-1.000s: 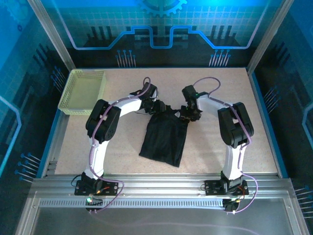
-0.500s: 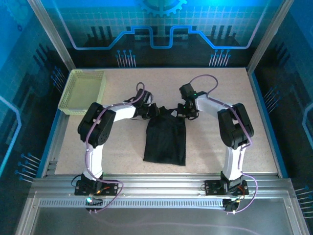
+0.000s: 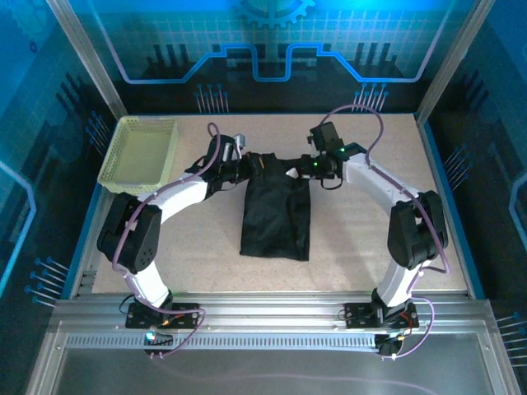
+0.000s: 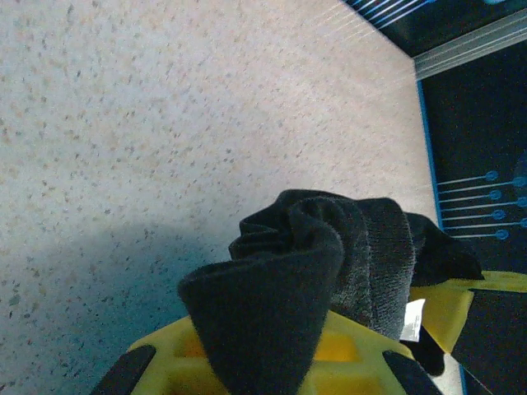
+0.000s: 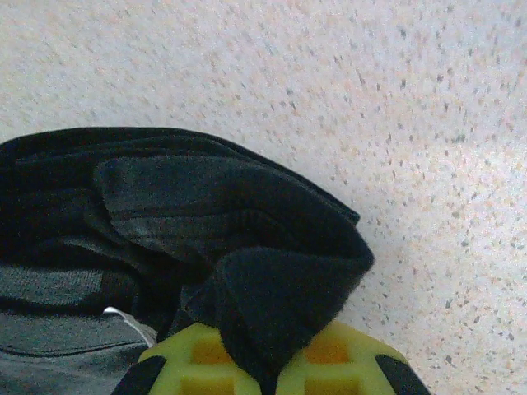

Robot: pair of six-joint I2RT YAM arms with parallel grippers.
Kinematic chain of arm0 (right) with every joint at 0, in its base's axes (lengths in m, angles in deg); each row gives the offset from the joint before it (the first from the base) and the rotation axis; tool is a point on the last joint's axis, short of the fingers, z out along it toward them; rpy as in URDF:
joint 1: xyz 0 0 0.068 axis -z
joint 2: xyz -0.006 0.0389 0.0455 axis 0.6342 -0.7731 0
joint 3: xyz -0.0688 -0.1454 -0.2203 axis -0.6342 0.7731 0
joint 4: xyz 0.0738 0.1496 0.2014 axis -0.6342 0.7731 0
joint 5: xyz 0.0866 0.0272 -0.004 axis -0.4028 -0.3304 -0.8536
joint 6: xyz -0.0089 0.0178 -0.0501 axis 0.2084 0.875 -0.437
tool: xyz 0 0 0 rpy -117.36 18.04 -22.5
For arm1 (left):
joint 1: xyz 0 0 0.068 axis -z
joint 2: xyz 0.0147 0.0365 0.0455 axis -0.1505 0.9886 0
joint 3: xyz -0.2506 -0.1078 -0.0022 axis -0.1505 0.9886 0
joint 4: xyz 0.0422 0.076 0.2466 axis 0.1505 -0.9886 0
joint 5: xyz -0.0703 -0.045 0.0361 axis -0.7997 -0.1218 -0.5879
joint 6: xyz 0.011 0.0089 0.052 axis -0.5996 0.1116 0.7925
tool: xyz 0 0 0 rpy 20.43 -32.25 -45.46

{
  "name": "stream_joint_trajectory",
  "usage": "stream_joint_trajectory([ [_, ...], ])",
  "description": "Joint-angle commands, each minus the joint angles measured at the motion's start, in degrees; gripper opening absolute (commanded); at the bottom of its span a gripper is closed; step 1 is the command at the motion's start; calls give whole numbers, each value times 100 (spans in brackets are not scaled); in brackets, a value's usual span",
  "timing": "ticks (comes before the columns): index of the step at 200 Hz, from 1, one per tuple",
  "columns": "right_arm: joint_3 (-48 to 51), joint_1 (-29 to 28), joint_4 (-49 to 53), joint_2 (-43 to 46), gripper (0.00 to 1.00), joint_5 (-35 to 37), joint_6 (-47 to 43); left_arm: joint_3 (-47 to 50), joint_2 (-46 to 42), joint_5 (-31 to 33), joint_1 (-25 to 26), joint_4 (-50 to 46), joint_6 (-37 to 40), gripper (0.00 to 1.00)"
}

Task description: Fold the inside-out t-shirt

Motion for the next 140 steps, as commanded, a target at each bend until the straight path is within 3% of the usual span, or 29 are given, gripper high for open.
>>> stream_joint_trajectory([
  [1,-545,21,78,223,0,-113,-159,-354,-245,-120,-152,88,-15,0],
  [63,-2132,166,130,-89,0,-128,-686,-1535,-222,-76,-445,109,549,0],
  [91,-2637,207,124,-262,0,-91,-980,-1984,-94,-440,-482,292,842,0],
  [114,-2411,206,-131,-197,0,-211,-1184,-1621,-270,-538,-482,699,1018,0],
  [140,-1423,119,-553,111,0,-352,-1320,-580,-605,-842,-466,1406,960,0],
])
